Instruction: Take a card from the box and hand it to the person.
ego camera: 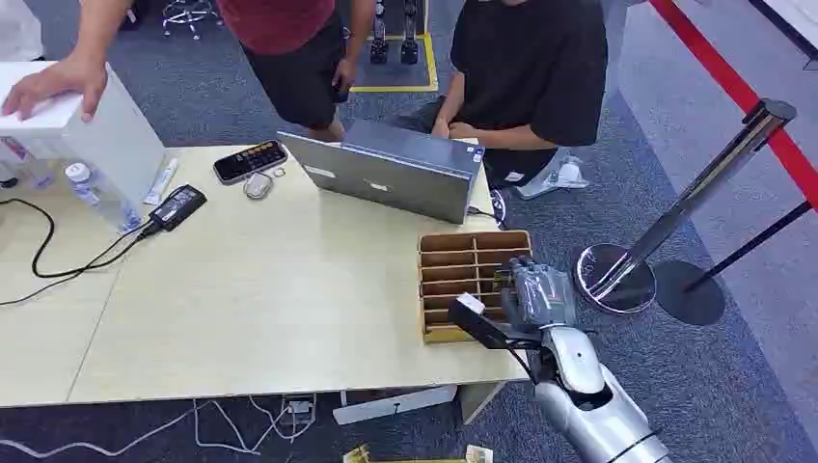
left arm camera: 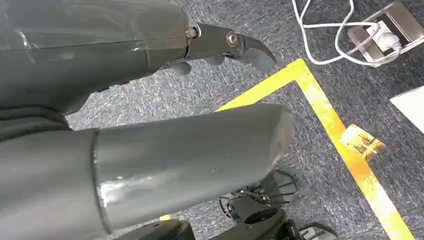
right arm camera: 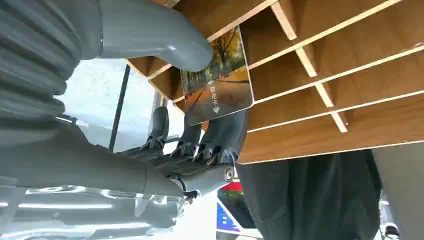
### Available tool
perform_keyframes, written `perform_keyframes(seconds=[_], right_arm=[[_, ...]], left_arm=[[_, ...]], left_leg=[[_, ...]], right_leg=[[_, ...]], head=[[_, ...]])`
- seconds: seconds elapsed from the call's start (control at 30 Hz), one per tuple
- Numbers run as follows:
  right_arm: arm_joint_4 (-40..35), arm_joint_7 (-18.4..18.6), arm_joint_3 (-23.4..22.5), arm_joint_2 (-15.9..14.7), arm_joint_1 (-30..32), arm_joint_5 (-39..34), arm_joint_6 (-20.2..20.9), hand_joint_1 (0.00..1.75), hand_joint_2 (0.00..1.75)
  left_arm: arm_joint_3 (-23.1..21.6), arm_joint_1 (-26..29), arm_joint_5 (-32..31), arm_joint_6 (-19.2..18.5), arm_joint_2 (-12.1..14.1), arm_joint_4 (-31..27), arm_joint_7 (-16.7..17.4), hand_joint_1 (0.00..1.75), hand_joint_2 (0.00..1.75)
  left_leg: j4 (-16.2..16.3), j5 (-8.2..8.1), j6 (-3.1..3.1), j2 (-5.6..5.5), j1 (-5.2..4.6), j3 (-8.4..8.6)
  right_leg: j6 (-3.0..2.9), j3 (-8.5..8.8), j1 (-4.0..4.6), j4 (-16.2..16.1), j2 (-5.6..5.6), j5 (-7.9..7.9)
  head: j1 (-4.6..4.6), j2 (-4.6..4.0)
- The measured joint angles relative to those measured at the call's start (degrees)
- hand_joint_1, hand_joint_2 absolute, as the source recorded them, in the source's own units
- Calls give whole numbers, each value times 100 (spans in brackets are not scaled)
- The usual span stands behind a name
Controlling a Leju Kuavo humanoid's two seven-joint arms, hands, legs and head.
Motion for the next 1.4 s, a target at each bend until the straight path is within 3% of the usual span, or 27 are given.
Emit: perform_keyframes(seconds=[0.13,0.33,0.57,1.03,1.4], right_arm=[[0,-2,-4,0,0,0,-4,115,175],[0,-33,-4,0,-11,2,-18,120,175],[-9,-66,-4,0,-16,17,-46,138,175],[-64,-68,0,0,-14,122,-144,143,175],[-862,118,-96,-160,-19,448,72,141,175]], left_arm=[[0,0,0,0,0,0,0,0,0],[0,0,0,0,0,0,0,0,0],[0,1,-9,0,0,0,7,0,0],[0,1,-15,0,0,0,7,0,0],[0,5,-13,4,2,0,-55,0,0]], left_leg=[[0,0,0,0,0,0],[0,0,0,-1,0,-1],[0,0,0,0,0,0],[0,1,1,1,0,1],[1,1,2,1,-2,1]], right_leg=[[0,0,0,0,0,0],[0,0,0,0,0,0],[0,0,0,0,0,0],[3,1,0,0,0,3],[3,0,-2,0,0,4]], head=[[0,0],[0,-2],[-2,-2],[0,-2],[0,-2]])
